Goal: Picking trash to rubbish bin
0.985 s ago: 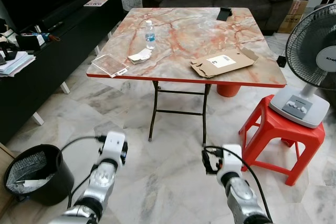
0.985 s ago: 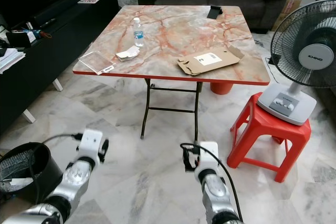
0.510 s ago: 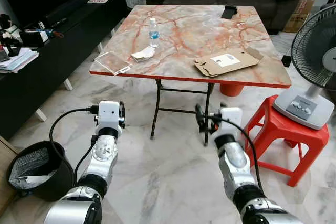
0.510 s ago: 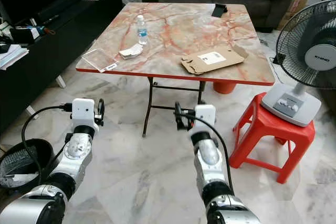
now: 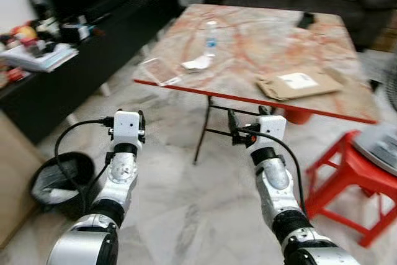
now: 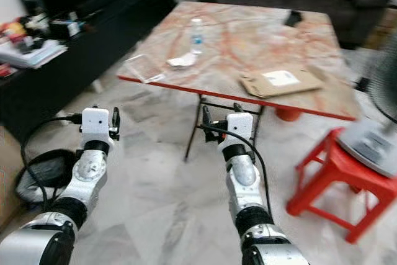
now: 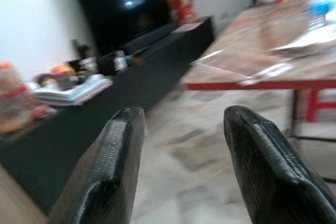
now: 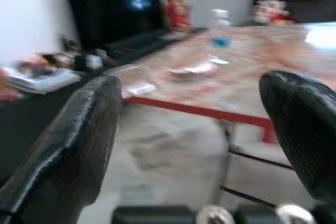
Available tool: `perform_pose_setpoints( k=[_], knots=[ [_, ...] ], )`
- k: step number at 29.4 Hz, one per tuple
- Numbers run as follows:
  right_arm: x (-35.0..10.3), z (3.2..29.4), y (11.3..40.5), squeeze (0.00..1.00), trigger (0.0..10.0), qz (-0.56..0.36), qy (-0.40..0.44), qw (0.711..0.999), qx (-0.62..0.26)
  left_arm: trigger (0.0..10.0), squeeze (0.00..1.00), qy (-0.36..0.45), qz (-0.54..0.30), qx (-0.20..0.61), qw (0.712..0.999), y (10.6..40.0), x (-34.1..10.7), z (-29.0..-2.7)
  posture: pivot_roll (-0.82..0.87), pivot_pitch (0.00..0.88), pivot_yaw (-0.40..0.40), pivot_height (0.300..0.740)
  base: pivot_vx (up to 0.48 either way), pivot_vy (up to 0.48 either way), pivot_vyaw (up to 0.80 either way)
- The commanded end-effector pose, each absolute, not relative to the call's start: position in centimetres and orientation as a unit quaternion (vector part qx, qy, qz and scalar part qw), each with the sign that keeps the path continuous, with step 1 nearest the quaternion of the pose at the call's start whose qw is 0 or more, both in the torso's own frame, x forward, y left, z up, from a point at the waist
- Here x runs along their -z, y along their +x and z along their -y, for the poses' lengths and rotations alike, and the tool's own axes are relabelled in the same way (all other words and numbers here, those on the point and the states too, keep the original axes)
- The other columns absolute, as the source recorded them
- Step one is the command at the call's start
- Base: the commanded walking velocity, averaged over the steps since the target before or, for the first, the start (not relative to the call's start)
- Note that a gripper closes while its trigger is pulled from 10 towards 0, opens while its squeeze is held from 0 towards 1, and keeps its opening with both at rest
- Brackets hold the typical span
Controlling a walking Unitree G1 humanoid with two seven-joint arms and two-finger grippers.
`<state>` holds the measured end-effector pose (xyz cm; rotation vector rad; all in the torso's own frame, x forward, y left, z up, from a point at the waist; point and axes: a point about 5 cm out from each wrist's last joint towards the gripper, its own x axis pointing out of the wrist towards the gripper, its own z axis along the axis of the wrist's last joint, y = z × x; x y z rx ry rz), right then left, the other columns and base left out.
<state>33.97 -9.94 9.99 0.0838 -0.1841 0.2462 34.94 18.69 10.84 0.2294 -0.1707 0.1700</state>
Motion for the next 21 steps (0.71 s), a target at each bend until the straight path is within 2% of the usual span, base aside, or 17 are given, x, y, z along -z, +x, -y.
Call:
perform_pose_setpoints(
  k=[1, 21],
  knots=[
    [-10.45, 11.21, 34.29, 0.00, 10.0, 0.099, 0.036, 0.989, -0.108, 10.0, 0.00, 0.113, 0.103, -0.068, 0.986, 35.40, -11.68, -17.49, -0.07, 0.000, 0.043, 0.740, 0.480, 0.000, 0.00],
    [-10.69, 10.81, 34.33, 0.00, 10.0, 0.104, 0.044, 0.987, -0.112, 10.0, 0.00, 0.133, 0.116, -0.040, 0.984, 35.97, -12.59, -16.88, -0.07, 0.000, 0.050, 0.740, 0.480, 0.000, 0.00]
  ],
)
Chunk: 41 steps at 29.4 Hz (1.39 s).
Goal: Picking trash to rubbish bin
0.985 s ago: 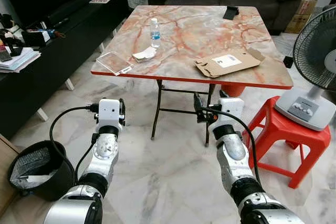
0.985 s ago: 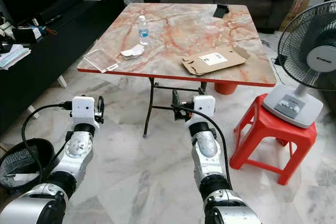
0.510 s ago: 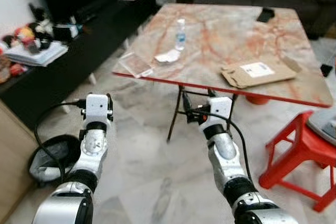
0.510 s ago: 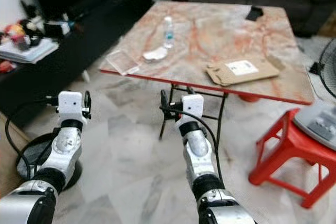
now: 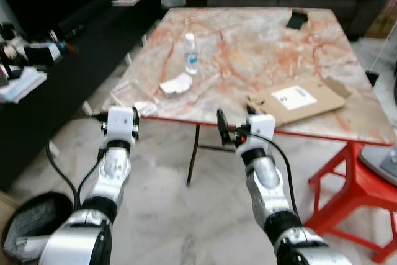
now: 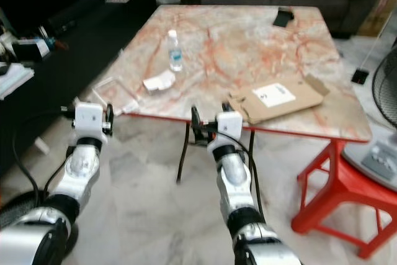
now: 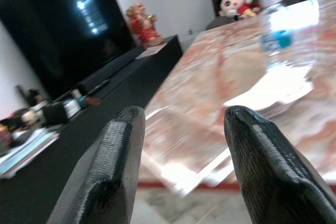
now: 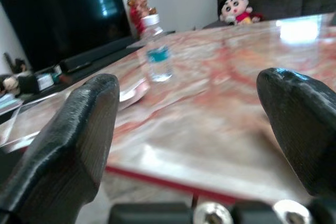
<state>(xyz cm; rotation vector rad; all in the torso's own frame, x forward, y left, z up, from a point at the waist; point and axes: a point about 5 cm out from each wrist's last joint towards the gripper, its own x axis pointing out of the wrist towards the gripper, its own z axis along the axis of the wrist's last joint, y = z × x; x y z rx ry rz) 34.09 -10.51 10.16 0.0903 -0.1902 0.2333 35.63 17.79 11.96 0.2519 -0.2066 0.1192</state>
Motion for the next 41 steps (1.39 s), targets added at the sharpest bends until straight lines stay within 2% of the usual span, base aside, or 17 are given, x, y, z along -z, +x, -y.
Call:
perform_pose_setpoints(
  k=[1, 25, 33, 36, 41],
  knots=[
    [-10.7, 10.8, 34.3, 0.00, 10.0, 0.104, 0.045, 0.987, -0.112, 10.0, 0.00, 0.133, 0.116, -0.040, 0.984, 36.0, -12.6, -16.9, -0.07, 0.000, 0.050, 0.740, 0.480, 0.000, 0.00],
    [-10.9, 10.7, 34.5, 0.00, 10.0, 0.103, 0.044, 0.987, -0.119, 10.0, 0.00, 0.137, 0.120, -0.031, 0.983, 35.8, -12.5, -16.7, -0.06, 0.000, 0.042, 0.740, 0.468, 0.000, 0.00],
    [-10.8, 10.6, 34.5, 0.00, 10.0, 0.101, 0.046, 0.986, -0.120, 10.0, 0.00, 0.177, 0.114, 0.025, 0.977, 35.2, -11.4, -15.5, -0.06, 0.000, 0.042, 0.740, 0.000, 0.000, 0.00],
    [-10.8, 10.6, 34.5, 0.00, 10.0, 0.101, 0.046, 0.986, -0.122, 10.0, 0.00, 0.245, 0.106, 0.119, 0.956, 34.5, -10.4, -13.5, -0.06, 0.000, 0.041, 0.740, 0.000, 0.000, 0.00],
    [-10.9, 10.5, 34.5, 0.00, 10.0, 0.101, 0.047, 0.986, -0.122, 10.0, 0.00, 0.291, 0.114, 0.143, 0.939, 34.3, -10.1, -12.8, -0.06, 0.000, 0.041, 0.740, 0.000, 0.000, 0.00]
  ],
)
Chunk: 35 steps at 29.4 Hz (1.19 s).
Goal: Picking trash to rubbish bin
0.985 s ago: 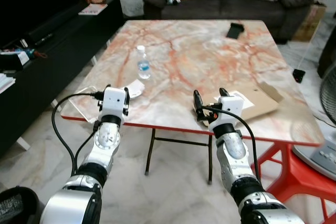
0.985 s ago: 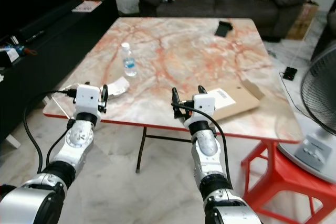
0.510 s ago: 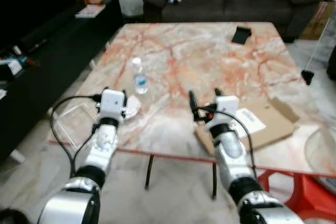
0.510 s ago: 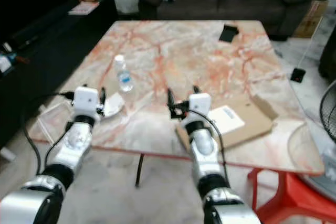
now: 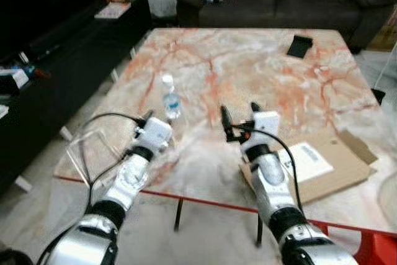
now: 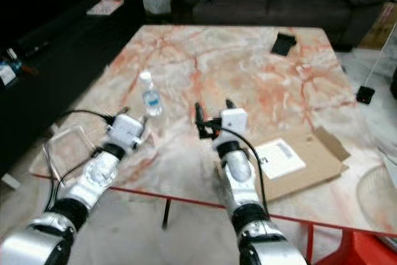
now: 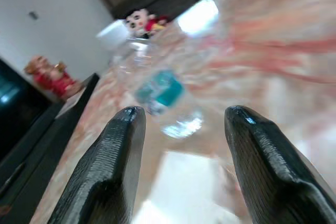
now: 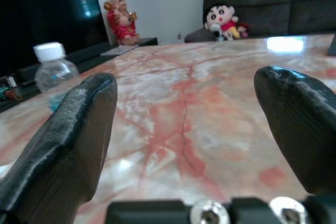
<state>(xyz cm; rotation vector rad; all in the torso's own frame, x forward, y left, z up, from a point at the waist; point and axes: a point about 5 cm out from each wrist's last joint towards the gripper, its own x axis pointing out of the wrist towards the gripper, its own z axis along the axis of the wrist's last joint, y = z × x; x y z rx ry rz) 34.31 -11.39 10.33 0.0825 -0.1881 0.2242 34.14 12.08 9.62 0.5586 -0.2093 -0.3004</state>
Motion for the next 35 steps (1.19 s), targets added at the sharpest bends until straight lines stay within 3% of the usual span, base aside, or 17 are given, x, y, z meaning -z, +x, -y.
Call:
perform_pose_setpoints(
  k=[1, 10, 23, 25, 28, 29, 35],
  knots=[
    [-10.9, 10.5, 34.5, 0.00, 10.0, 0.102, 0.047, 0.986, -0.122, 10.0, 0.00, 0.300, 0.116, 0.149, 0.935, 34.2, -10.1, -12.7, -0.06, 0.000, 0.042, 0.740, 0.000, 0.000, 0.00],
    [-10.9, 10.5, 34.5, 0.00, 10.0, 0.102, 0.049, 0.986, -0.123, 10.0, 0.00, 0.409, 0.073, 0.156, 0.896, 34.5, -9.1, -13.5, -0.05, 0.000, 0.042, 0.740, 0.000, 0.000, 0.00],
    [-10.8, 10.6, 34.5, 0.00, 10.0, 0.100, 0.050, 0.986, -0.121, 10.0, 0.00, 0.458, 0.034, 0.129, 0.879, 35.6, -9.3, -14.0, -0.06, 0.000, 0.042, 0.740, 0.000, 0.000, 0.00],
    [-10.8, 10.5, 34.5, 0.00, 10.0, 0.100, 0.050, 0.986, -0.121, 10.0, 0.00, 0.448, 0.037, 0.126, 0.884, 35.8, -9.5, -13.8, -0.06, 0.000, 0.043, 0.740, 0.000, 0.000, 0.00],
    [-10.7, 10.6, 34.4, 0.00, 10.0, 0.099, 0.050, 0.986, -0.120, 10.0, 0.00, 0.352, 0.043, 0.108, 0.929, 35.9, -10.2, -13.5, -0.06, 0.000, 0.043, 0.740, 0.000, 0.000, 0.00],
    [-10.7, 10.6, 34.4, 0.00, 10.0, 0.099, 0.050, 0.986, -0.120, 10.0, 0.00, 0.352, 0.043, 0.108, 0.929, 35.9, -10.2, -13.5, -0.06, 0.000, 0.043, 0.740, 0.000, 0.000, 0.00],
    [-10.7, 10.5, 34.4, 0.00, 10.0, 0.099, 0.051, 0.986, -0.121, 10.0, 0.00, 0.172, 0.084, 0.060, 0.980, 36.0, -11.9, -13.4, -0.06, 0.000, 0.042, 0.740, 0.000, 0.000, 0.00]
  ],
)
